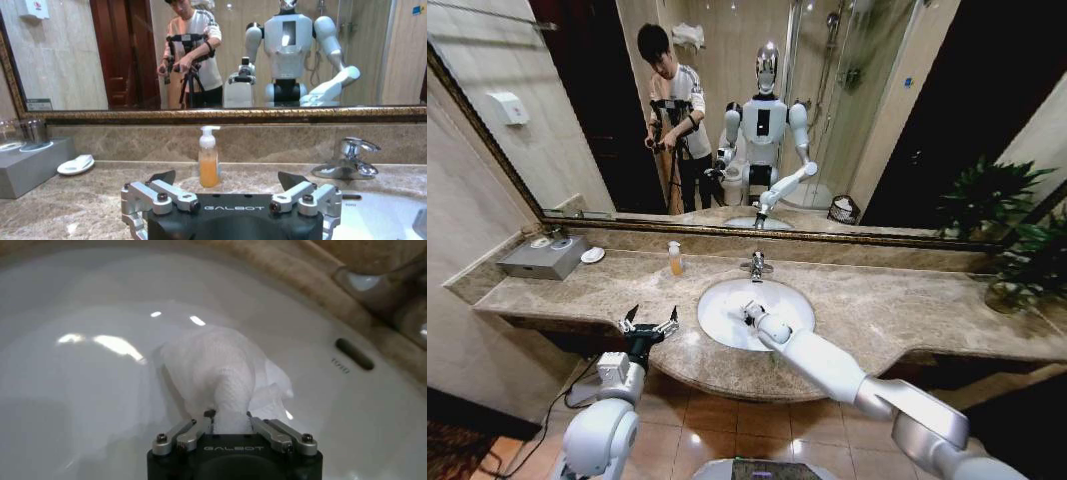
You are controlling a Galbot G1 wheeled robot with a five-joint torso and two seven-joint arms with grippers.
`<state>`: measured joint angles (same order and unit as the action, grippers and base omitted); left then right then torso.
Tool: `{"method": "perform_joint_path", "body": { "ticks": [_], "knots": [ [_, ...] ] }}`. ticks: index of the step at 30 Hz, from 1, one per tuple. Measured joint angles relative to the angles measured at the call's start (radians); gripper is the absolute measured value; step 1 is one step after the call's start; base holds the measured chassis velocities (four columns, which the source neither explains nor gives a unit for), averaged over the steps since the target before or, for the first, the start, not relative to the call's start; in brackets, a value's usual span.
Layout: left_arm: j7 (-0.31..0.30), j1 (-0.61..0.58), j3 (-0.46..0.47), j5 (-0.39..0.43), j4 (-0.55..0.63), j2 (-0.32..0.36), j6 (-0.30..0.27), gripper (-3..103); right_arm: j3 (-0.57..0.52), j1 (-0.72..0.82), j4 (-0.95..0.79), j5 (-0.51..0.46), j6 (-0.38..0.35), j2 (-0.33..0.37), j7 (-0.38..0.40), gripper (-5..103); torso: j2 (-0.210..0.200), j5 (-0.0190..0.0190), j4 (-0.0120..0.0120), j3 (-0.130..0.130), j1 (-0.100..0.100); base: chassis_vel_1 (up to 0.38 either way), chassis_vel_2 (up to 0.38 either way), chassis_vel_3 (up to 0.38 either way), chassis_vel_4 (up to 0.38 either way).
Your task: Pick up the towel from the sink counter and wipe the mirror surface.
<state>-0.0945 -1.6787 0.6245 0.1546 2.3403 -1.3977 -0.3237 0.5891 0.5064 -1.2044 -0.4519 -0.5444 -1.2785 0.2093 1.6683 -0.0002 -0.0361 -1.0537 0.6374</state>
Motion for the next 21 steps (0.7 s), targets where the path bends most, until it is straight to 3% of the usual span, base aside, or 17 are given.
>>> {"method": "perform_joint_path", "body": {
  "ticks": [9, 13, 21],
  "knots": [
    [0.000, 0.000, 0.000, 0.000, 0.000, 0.000, 0.000, 100, 0.085, 0.008, -0.192, -0.093, -0.059, 0.094, 0.051, 14, 0.000, 0.0000, 0.0005, 0.000, 0.000, 0.000, 0.000, 0.000, 0.000],
    [0.000, 0.000, 0.000, 0.000, 0.000, 0.000, 0.000, 100, 0.090, -0.012, -0.154, -0.098, -0.055, 0.059, 0.051, 14, 0.000, 0.0000, 0.0002, 0.000, 0.000, 0.000, 0.000, 0.000, 0.000],
    [0.000, 0.000, 0.000, 0.000, 0.000, 0.000, 0.000, 100, 0.040, -0.064, 0.055, -0.043, -0.008, -0.081, 0.022, 14, 0.000, -0.0001, 0.0001, 0.000, 0.000, 0.000, 0.000, 0.000, 0.000]
  ]
}}
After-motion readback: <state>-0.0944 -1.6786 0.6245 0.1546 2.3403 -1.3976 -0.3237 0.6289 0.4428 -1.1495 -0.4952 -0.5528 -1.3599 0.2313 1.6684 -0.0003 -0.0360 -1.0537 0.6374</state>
